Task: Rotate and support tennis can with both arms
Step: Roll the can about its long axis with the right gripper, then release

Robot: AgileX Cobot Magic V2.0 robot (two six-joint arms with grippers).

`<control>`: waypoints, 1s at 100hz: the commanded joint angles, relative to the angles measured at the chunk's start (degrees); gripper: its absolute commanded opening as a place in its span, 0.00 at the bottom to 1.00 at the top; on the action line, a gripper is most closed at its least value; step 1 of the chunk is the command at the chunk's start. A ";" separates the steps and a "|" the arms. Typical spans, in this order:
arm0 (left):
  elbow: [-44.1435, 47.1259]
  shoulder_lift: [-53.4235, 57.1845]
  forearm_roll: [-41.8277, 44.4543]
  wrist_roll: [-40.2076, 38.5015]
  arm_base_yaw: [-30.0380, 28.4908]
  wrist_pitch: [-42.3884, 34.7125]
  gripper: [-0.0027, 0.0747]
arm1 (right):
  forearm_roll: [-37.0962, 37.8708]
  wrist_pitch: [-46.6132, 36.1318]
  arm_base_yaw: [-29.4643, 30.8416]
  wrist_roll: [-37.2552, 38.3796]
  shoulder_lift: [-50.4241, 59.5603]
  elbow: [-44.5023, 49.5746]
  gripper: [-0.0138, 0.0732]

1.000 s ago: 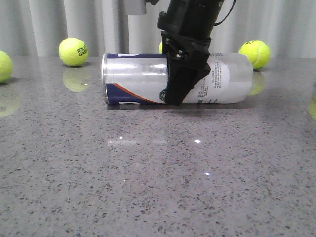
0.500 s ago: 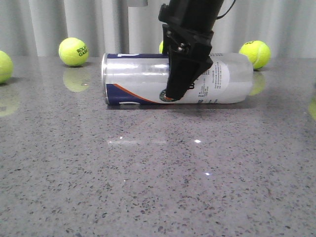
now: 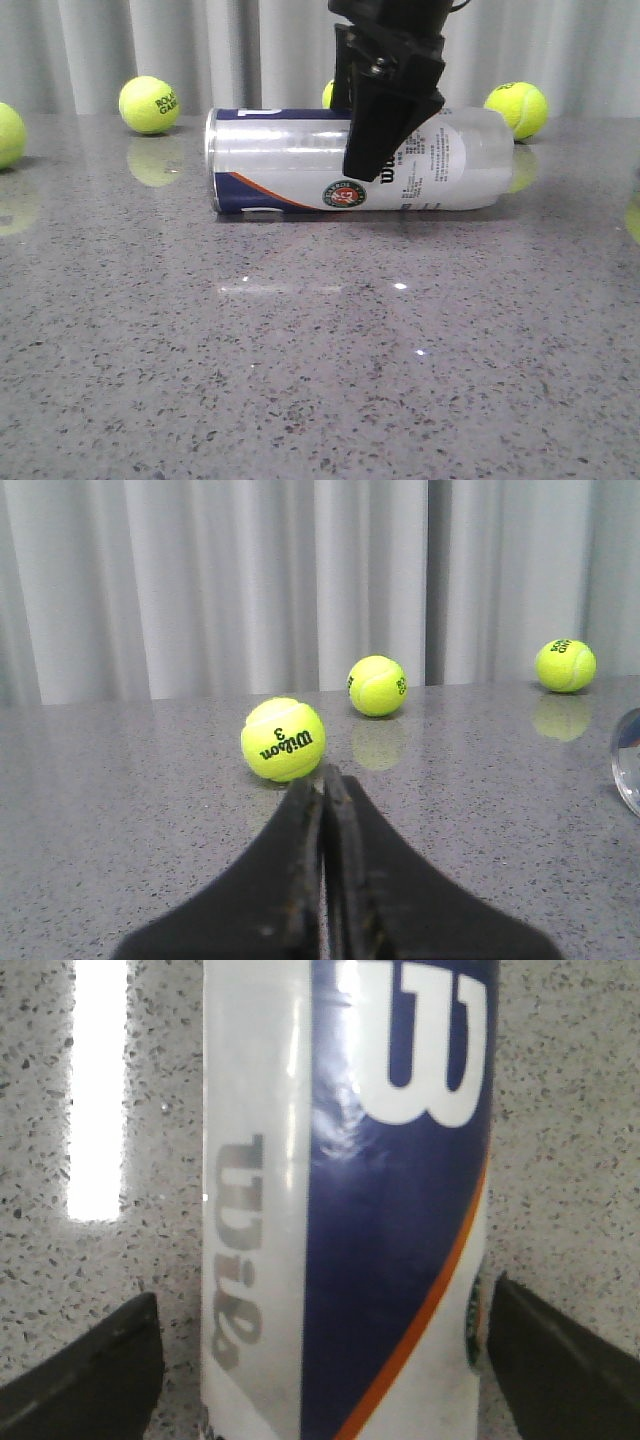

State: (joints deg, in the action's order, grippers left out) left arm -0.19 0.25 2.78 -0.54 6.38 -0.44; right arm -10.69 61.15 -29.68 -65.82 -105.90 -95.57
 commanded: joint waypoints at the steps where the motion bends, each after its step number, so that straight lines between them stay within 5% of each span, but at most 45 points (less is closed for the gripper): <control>1: 2.64 2.23 -0.06 -0.39 0.00 -4.76 0.01 | -0.09 -0.67 0.17 -0.09 4.07 -1.85 0.90; 100: 2.64 2.23 -0.06 -0.39 0.00 -4.76 0.01 | 1.78 -1.58 0.22 4.46 7.22 -1.85 0.90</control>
State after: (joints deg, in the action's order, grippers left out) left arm -0.19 0.25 2.78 -0.54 6.38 -0.44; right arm -8.61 61.15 -29.68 -63.88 -103.59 -95.57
